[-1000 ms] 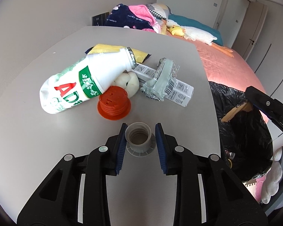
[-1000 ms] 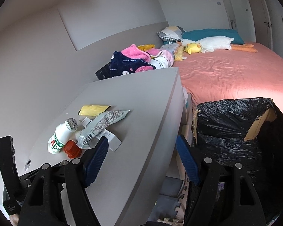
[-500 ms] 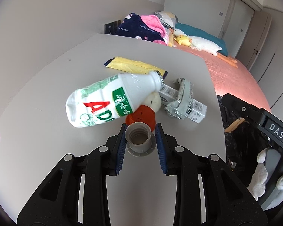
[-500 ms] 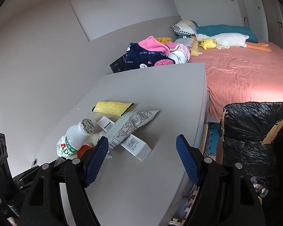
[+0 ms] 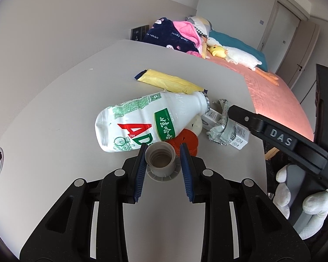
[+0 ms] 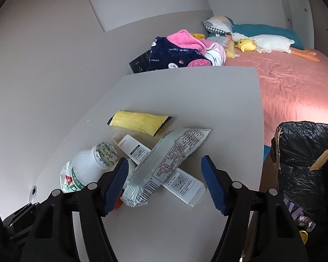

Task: Collect trash
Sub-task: 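Grasp the silver snack wrapper with the right tool while the left tool holds the white cup, then lift the wrapper toward the bin while the left tool holds the white cup, then open both tools to drop the white cup and wrapper into the bin, then move both open tools back over the table trash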

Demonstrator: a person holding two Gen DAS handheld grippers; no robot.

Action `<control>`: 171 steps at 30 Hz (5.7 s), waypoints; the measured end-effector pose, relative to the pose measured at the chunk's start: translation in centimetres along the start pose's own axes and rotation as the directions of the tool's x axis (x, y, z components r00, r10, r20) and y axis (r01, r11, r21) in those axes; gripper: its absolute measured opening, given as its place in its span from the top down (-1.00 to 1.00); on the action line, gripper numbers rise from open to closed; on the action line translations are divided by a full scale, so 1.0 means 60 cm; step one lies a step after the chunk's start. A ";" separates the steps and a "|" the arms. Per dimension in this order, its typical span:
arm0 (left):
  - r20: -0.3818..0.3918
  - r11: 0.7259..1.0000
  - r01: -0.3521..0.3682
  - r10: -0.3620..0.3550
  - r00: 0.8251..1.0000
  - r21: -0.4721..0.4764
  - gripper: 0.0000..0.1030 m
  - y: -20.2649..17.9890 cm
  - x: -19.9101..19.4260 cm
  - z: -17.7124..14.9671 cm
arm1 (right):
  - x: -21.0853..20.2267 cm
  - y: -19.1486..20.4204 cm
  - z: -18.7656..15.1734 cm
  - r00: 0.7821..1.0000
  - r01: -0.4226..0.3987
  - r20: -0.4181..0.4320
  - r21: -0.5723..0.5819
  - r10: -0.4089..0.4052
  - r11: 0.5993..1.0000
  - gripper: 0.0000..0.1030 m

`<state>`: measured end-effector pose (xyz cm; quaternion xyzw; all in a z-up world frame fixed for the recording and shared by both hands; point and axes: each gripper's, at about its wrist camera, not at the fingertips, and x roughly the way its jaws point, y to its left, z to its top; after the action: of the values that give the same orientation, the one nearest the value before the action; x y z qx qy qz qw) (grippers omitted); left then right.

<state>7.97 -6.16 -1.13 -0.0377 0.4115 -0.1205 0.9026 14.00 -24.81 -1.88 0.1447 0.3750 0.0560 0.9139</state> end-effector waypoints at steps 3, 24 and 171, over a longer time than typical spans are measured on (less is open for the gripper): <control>-0.001 1.000 -0.002 0.002 1.000 -0.004 0.42 0.001 0.002 0.002 | 0.013 0.007 0.002 1.000 0.017 -0.019 -0.010 -0.017 1.000 -0.35; 0.023 1.000 0.024 -0.024 0.999 0.000 0.42 -0.004 -0.014 0.009 | -0.008 0.013 0.002 0.999 -0.036 -0.012 -0.036 0.036 0.999 0.64; -0.073 0.957 0.197 -0.185 0.980 0.212 -0.88 -0.151 0.015 0.037 | -0.165 -0.140 -0.007 0.996 0.054 0.070 -0.004 -0.054 0.999 -0.28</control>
<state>8.49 -15.20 1.18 0.0252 0.4139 -0.2524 0.8743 6.61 -34.78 1.89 0.1338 0.3463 0.0271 0.9281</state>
